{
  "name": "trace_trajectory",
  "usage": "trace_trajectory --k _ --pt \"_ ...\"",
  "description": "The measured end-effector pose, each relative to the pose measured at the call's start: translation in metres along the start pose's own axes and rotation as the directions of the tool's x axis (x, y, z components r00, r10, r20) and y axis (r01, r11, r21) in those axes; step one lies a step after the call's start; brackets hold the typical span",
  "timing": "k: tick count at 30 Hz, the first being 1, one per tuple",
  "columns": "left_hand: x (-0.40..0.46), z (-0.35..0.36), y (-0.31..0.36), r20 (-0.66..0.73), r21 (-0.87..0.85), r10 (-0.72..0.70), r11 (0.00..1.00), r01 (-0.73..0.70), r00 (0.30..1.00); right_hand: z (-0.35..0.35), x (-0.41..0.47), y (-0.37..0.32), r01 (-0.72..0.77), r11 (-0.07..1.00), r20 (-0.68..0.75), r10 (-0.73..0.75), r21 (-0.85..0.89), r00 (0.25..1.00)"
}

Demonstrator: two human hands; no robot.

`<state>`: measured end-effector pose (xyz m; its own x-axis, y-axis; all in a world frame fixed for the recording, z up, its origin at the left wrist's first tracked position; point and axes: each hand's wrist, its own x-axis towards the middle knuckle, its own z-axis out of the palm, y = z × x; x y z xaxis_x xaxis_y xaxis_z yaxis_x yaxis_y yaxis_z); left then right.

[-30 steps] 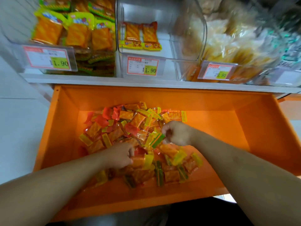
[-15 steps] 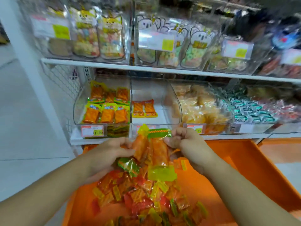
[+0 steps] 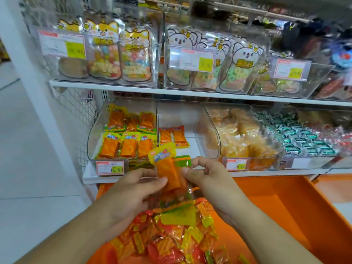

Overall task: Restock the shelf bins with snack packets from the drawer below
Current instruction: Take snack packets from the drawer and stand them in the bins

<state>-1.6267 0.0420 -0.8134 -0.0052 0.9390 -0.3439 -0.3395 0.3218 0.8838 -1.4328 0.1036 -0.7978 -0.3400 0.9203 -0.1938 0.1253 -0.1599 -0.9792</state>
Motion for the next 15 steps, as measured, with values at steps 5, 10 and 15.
trace_trajectory --k 5,10,15 --pt "0.014 -0.003 0.008 -0.004 0.105 0.011 0.994 -0.010 1.000 -0.010 0.015 -0.007 0.010 1.000 -0.106 -0.010 0.000 0.994" --pt "0.022 -0.013 0.011 -0.166 0.187 0.038 0.982 -0.006 0.985 -0.022 0.018 -0.013 0.160 0.987 -0.205 -0.156 0.001 0.966" --pt "0.017 -0.012 0.010 -0.149 0.161 -0.002 0.987 0.026 0.989 -0.016 -0.002 -0.018 0.581 0.728 -0.119 -0.655 -0.364 0.746"
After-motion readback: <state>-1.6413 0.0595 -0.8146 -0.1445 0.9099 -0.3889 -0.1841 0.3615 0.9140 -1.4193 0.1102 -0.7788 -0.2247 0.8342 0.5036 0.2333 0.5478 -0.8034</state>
